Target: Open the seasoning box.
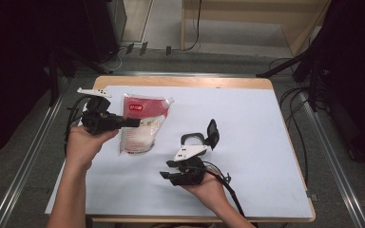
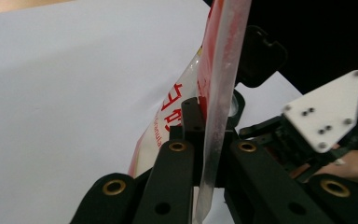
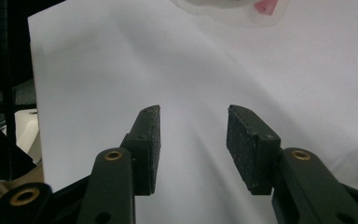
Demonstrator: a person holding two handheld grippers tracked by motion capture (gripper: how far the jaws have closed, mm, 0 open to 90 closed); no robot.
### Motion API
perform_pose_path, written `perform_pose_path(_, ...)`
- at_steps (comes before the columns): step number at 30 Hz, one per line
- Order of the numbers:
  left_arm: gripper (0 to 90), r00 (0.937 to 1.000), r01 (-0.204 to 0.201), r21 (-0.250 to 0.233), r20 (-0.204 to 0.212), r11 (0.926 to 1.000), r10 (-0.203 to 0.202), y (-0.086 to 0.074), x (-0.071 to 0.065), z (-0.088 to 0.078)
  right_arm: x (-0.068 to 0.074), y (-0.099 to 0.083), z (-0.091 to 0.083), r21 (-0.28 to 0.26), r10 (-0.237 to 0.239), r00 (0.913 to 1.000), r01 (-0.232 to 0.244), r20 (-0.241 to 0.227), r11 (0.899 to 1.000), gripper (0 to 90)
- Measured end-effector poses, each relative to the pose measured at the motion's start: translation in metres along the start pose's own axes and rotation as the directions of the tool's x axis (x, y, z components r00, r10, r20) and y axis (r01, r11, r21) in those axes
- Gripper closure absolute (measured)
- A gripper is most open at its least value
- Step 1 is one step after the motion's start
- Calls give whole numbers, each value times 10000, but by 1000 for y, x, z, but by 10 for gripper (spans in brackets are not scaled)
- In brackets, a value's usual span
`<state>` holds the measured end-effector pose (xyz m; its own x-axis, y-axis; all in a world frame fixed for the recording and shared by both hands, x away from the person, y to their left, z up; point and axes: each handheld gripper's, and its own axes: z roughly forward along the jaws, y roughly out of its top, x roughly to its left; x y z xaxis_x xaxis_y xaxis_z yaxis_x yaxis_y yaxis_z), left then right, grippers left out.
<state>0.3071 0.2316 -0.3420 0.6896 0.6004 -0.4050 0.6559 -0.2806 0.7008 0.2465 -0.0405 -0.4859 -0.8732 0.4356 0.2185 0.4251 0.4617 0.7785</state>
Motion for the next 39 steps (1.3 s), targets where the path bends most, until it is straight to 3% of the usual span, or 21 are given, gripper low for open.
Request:
perform_pose_path(4, 900, 9996, -154, 223, 231, 9996, 149, 1, -4, -1, 0, 0, 9, 100, -60, 9998, 58, 185, 9999, 536)
perform_pose_path(9, 900, 9992, -297, 490, 268, 9984, 284, 3, -10, 2, 1, 2, 22, 244, 309, 9988, -318, 379, 9992, 506)
perform_pose_path(17, 900, 9989, -137, 710, 466, 9974, 104, 2, -11, 3, 2, 9, 43, 88, 757, 9950, -765, 658, 9970, 496)
perform_pose_path(20, 900, 9983, -207, 737, 562, 9971, 166, 2, -10, 1, 0, 11, 49, -57, 778, 9931, -776, 874, 9970, 511)
perform_pose_path(22, 900, 9967, -20, 757, 809, 9971, -42, 0, -8, -1, -3, 12, 52, -159, 867, 9912, -855, 1005, 9962, 528)
perform_pose_path(39, 900, 9913, 315, 1170, 1231, 9926, -460, 0, -10, 0, -6, 14, 62, -1158, 1130, 9756, -923, 1880, 9890, 558)
